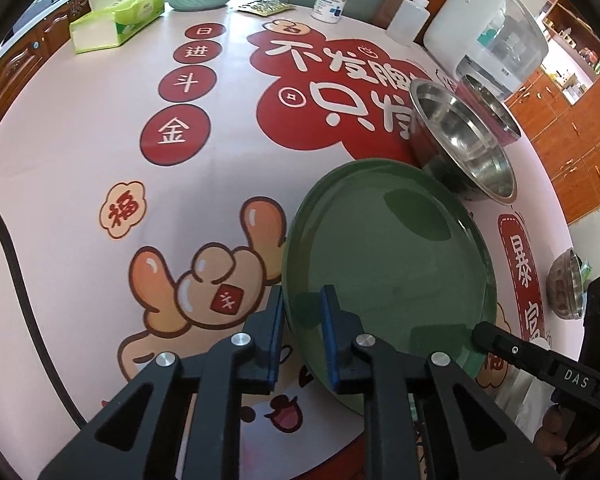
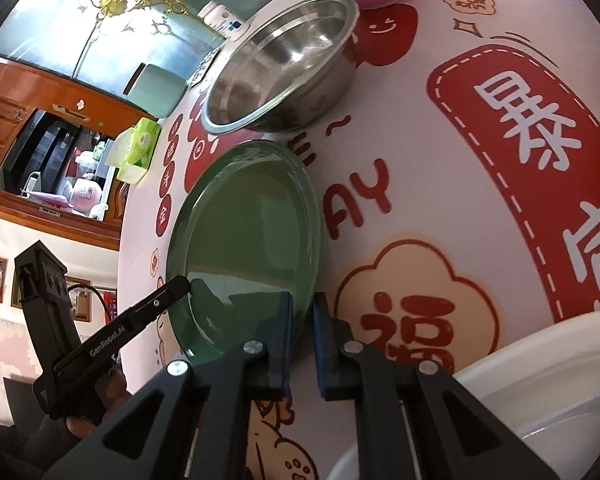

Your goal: Organize plates and bowls

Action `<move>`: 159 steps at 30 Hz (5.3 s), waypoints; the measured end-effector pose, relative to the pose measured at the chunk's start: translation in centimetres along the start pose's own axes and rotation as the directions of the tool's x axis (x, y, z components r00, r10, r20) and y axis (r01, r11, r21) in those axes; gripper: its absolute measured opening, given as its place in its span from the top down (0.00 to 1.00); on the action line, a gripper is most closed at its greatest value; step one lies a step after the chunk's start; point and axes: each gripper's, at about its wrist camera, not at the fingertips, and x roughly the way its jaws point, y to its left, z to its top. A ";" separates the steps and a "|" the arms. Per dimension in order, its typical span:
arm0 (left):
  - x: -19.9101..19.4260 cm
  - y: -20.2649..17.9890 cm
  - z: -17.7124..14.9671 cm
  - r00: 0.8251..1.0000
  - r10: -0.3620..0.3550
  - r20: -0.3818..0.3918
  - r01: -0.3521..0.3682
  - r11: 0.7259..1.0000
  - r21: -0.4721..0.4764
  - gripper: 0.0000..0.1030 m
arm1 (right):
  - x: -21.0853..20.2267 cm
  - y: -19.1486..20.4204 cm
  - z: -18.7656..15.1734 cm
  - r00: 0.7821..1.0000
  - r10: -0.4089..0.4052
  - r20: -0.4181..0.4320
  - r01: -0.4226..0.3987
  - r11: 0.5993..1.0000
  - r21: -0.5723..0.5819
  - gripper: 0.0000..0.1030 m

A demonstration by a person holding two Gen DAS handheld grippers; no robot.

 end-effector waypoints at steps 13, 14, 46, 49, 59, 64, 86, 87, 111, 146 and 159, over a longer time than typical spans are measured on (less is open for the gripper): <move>-2.7 -0.1 -0.6 0.999 -0.003 0.040 0.002 1.000 0.024 0.87 | -1.2 1.5 -0.9 1.000 0.005 0.015 -0.005 1.000 -0.022 0.90; -3.0 -0.2 -0.6 0.999 -0.005 0.043 0.004 1.000 0.026 0.87 | -1.5 1.6 -1.0 1.000 0.006 0.019 -0.005 1.000 -0.024 0.90; -10.9 -7.4 -7.1 0.990 -0.112 0.088 0.084 0.960 0.268 0.87 | -11.6 -0.4 -9.2 0.972 -0.044 0.229 0.036 0.999 0.041 0.90; -11.1 -8.2 -7.8 0.989 -0.120 0.081 0.092 0.954 0.286 0.87 | -12.5 -1.0 -10.1 0.968 -0.058 0.244 0.048 0.998 0.047 0.90; -11.0 -11.1 -11.1 0.991 -0.126 0.031 0.108 0.933 0.343 0.87 | -15.0 -3.7 -12.8 0.958 -0.097 0.270 0.071 0.992 0.106 0.90; -10.8 -12.9 -12.6 0.993 -0.118 0.008 0.106 0.918 0.382 0.86 | -15.8 -5.2 -13.8 0.958 -0.113 0.263 0.081 0.988 0.131 0.90; -8.3 -19.6 -17.0 0.996 -0.040 -0.082 0.068 0.923 0.379 0.87 | -18.1 -11.5 -14.0 0.977 -0.155 0.148 0.138 0.983 0.118 0.90; -8.3 -20.1 -17.2 0.996 -0.035 -0.077 0.062 0.921 0.385 0.87 | -18.2 -11.5 -13.9 0.979 -0.146 0.145 0.131 0.986 0.103 0.90; -6.7 -22.8 -17.9 0.994 0.081 -0.072 -0.060 0.964 0.258 0.86 | -19.1 -14.0 -11.8 0.992 -0.116 0.052 0.119 0.992 -0.049 0.84; -11.7 -22.8 -10.0 0.950 0.296 0.099 -0.307 0.942 0.135 0.69 | -22.9 -9.2 -2.2 0.985 -0.060 0.163 0.104 0.955 -0.278 0.55; -14.3 -20.1 -4.0 0.935 0.344 0.086 -0.347 0.938 0.019 0.54 | -22.5 -3.4 3.3 0.977 -0.040 0.211 0.123 0.909 -0.398 0.41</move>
